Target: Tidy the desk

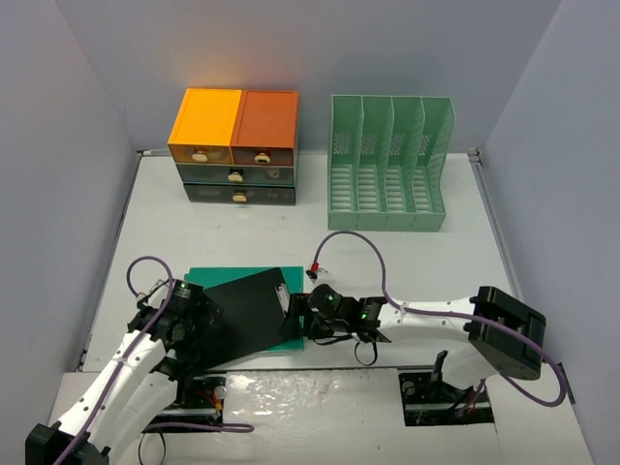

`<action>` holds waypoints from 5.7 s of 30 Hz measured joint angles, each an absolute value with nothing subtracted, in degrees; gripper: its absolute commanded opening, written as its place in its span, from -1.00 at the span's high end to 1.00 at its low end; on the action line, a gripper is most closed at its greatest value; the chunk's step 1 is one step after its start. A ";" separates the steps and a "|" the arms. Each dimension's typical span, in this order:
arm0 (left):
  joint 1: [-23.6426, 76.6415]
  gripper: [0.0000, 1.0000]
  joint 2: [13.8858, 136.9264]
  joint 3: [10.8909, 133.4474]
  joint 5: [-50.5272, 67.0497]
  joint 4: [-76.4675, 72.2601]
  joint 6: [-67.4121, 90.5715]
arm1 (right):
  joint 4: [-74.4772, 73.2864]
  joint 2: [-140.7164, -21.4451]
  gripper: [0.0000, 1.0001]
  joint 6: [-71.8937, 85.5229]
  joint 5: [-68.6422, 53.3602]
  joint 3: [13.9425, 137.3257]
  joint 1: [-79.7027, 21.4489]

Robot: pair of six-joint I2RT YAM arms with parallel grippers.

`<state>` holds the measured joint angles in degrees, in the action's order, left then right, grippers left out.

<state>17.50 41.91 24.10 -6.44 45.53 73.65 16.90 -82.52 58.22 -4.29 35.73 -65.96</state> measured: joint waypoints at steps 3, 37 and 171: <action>17.50 -0.73 42.63 24.33 -6.44 45.31 73.52 | 16.63 -82.52 -0.27 58.17 -4.29 35.92 -65.93; 17.47 -0.74 44.53 24.95 -7.38 44.66 72.05 | 13.42 -83.74 -0.18 56.39 -5.40 40.25 -64.79; 47.97 -0.74 68.20 69.11 -26.52 53.85 38.04 | -3.20 -86.46 1.00 45.82 -0.25 66.06 -56.44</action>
